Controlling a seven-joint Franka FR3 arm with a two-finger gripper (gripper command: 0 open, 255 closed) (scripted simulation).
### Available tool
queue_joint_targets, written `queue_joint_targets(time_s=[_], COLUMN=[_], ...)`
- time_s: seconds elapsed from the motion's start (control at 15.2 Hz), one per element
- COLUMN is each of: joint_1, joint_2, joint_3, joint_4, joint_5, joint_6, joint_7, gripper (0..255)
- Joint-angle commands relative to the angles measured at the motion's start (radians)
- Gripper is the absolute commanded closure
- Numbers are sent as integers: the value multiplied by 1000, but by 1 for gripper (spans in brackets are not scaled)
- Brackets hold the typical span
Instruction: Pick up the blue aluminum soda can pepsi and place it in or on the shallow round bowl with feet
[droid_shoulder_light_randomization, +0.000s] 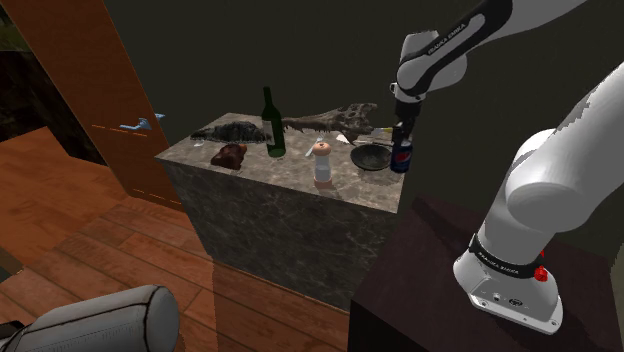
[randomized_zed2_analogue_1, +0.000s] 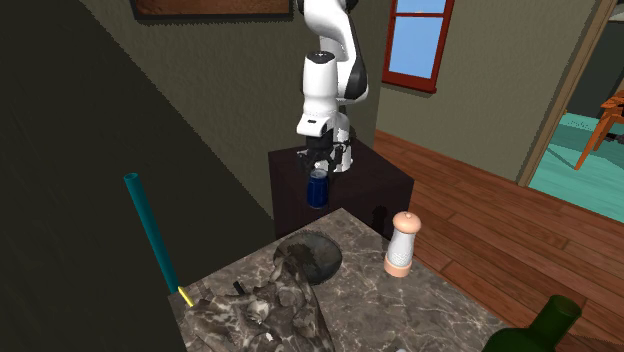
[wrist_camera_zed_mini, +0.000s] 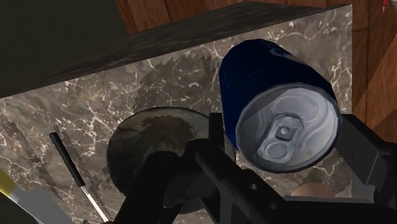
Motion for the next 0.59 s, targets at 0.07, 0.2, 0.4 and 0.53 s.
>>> queue_joint_targets(time_s=[0.07,0.2,0.4,0.53], joint_1=[-6,-9,17,41], joint_2=[-34,-55,14,90], joint_3=[12,20,3,-16], joint_4=[18,31,120,207], joint_5=[-9,-13,30,78], joint_6=[-51,-84,-106,-121], joint_7=[9,14,-18,-55], gripper=[255,255,255,255])
